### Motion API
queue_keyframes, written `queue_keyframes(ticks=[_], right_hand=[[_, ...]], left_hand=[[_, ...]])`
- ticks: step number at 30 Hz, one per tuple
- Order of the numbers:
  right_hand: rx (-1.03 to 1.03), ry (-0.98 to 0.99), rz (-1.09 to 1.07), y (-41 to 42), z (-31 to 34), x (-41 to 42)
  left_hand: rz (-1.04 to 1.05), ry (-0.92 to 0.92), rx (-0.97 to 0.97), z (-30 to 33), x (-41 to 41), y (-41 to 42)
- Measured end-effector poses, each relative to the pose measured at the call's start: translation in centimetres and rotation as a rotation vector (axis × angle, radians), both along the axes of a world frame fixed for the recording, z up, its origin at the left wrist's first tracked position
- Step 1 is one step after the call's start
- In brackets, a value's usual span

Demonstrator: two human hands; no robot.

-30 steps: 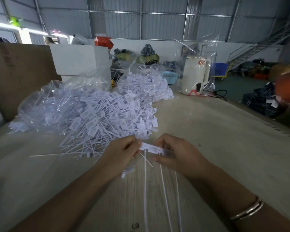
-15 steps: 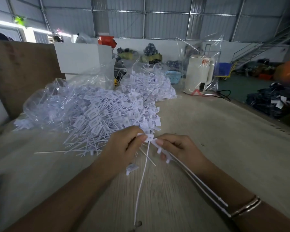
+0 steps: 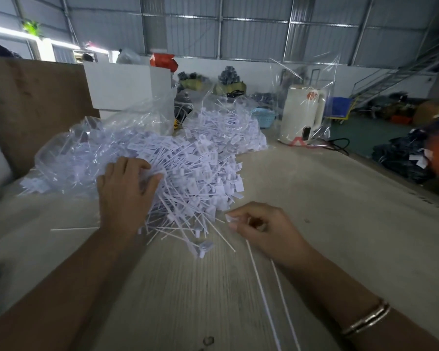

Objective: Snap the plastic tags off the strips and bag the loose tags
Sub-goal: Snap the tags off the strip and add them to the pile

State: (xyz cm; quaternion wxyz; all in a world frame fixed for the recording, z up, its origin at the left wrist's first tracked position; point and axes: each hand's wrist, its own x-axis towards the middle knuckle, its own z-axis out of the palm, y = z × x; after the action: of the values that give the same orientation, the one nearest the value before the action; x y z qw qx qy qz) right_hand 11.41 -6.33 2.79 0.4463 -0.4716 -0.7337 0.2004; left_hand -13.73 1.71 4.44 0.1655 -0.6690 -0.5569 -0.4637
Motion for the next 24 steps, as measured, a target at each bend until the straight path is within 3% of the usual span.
queue_keyframes(ticks=[4,7,8,10,12,13,17,21,24], right_hand=[[0.042,-0.150,0.005,0.1,-0.1,0.6],[0.098,-0.141,-0.041,0.0,0.2,0.5],[0.113,-0.133,-0.047,-0.2,0.4,0.4],[0.171,-0.164,-0.041,-0.7,0.6,0.1],[0.222,-0.207,-0.015,-1.1,0.7,-0.3],[0.219,-0.213,0.010,-1.3,0.8,-0.4],[0.236,-0.324,0.013,-1.3,1.7,0.7],[0.259,-0.443,-0.076,-1.2,1.4,1.4],[0.209,-0.402,-0.052,-1.2,1.0,1.2]], left_hand=[[0.038,-0.001,-0.001,-0.1,0.2,-0.6],[-0.176,0.058,0.154,1.3,2.0,-2.9],[-0.330,0.063,0.093,1.5,2.8,-3.9],[-0.588,-0.005,-0.250,1.1,5.0,-6.1],[-0.711,-0.072,-0.551,0.0,6.9,-6.9],[-0.741,-0.090,-0.597,-0.6,7.4,-6.9],[-0.772,-0.304,-0.600,-1.0,6.9,-6.1],[-0.802,-0.242,-0.602,-1.3,6.8,-6.4],[-0.829,-0.218,-0.554,-1.2,6.8,-6.5]])
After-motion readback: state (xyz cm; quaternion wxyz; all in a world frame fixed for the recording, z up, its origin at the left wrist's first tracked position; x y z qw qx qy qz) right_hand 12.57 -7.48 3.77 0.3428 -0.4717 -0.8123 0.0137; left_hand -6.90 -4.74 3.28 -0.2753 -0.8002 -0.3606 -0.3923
